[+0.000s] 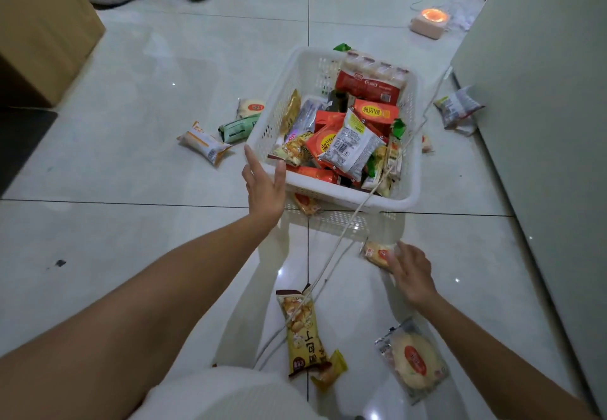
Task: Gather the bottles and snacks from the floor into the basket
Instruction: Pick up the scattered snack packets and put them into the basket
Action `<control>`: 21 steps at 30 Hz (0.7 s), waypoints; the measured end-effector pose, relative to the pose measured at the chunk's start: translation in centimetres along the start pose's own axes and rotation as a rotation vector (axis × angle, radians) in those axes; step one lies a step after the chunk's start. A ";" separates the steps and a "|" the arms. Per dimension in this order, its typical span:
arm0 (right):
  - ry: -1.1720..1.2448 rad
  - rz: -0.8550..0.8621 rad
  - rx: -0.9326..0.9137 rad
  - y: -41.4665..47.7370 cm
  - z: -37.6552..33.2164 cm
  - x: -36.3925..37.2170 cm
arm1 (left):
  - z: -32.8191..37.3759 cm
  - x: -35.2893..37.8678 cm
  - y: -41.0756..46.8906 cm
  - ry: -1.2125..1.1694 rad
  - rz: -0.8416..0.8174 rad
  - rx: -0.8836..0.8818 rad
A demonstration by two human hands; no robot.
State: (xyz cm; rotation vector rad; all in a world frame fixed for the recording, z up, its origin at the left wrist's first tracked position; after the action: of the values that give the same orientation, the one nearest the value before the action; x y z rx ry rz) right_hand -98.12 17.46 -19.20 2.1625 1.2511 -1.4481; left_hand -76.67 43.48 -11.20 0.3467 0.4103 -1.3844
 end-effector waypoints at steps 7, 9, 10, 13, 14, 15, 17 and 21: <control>-0.337 -0.005 -0.258 -1.3 -0.1 1.3 | -3.1 0.0 -3.0 0.291 -0.057 0.074; -0.330 0.015 -0.265 -1.5 -0.3 1.3 | -4.6 0.9 -3.2 0.468 -0.173 0.120; -0.338 0.022 -0.270 -1.5 -0.3 1.3 | -4.7 1.8 -3.5 0.547 -0.264 0.223; -0.360 0.043 -0.276 -1.5 -0.4 1.2 | -4.0 4.7 -5.0 0.661 -0.515 0.542; -0.353 0.045 -0.267 -1.4 -0.5 1.2 | -3.9 5.5 -5.3 0.685 -0.566 0.574; -0.342 0.041 -0.253 -1.3 -0.6 1.2 | -3.9 6.2 -5.3 0.708 -0.604 0.579; -0.315 0.009 -0.198 -0.9 -0.8 1.5 | -3.8 7.5 -5.3 0.782 -0.668 0.579; 0.027 0.156 -0.028 0.4 -3.6 -0.5 | -4.2 7.8 -6.0 0.972 -0.701 0.637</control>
State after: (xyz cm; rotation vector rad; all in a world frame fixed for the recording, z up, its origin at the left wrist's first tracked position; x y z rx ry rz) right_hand -95.59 19.16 -17.14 2.2138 1.0778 -1.3361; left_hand -81.85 37.74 -18.63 1.5413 0.9369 -1.9548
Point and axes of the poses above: each hand's wrist, its own y-axis towards the middle knuckle, its own x-axis out of the palm, z = x × y, the point moved 9 cm from there along y, towards the middle knuckle, and after that the axes turned 11 degrees about z, right-handed, at the moved point
